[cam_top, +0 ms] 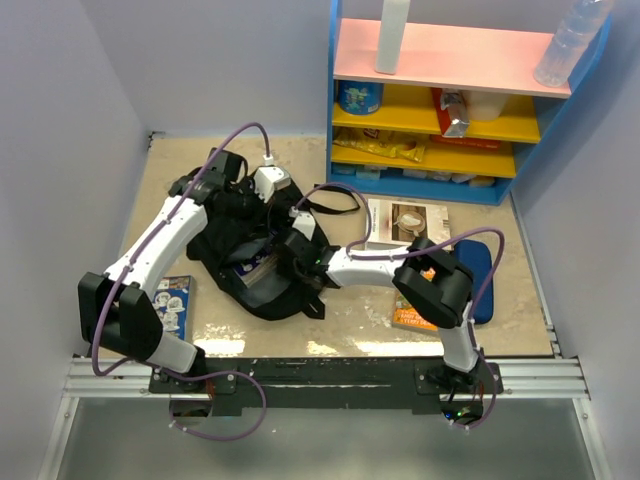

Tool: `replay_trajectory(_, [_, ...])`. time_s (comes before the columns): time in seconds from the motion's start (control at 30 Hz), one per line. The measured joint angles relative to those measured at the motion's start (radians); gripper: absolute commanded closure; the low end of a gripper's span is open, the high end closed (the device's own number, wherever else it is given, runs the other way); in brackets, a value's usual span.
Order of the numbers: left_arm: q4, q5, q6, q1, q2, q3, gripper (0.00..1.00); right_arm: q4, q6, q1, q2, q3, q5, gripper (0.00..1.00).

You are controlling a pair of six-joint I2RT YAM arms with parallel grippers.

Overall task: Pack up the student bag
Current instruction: Place the book in the student bag.

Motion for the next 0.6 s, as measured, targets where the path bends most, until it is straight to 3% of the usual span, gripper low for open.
replay_trajectory(0.13, [0.002,-0.002,0.002,0.004,0.016,0.0,1.0,0.088,-0.029,-0.002,0.068,0.066,0.0,0.91])
replay_trajectory(0.33, [0.009,-0.024,0.019,0.014,0.023,0.0,1.0,0.241,-0.06,-0.011,0.137,0.113,-0.053,0.72])
replay_trajectory(0.37, [0.009,-0.026,0.022,0.016,0.023,0.0,1.0,0.264,-0.066,-0.012,0.138,0.11,-0.064,0.67])
replay_trajectory(0.57, [0.008,-0.026,0.029,0.014,0.026,0.0,1.0,0.422,-0.069,-0.028,0.1,-0.039,-0.095,0.65])
replay_trajectory(0.6, [0.009,-0.027,0.029,0.013,0.026,0.0,0.86,0.422,-0.069,-0.032,0.096,-0.049,-0.101,0.63])
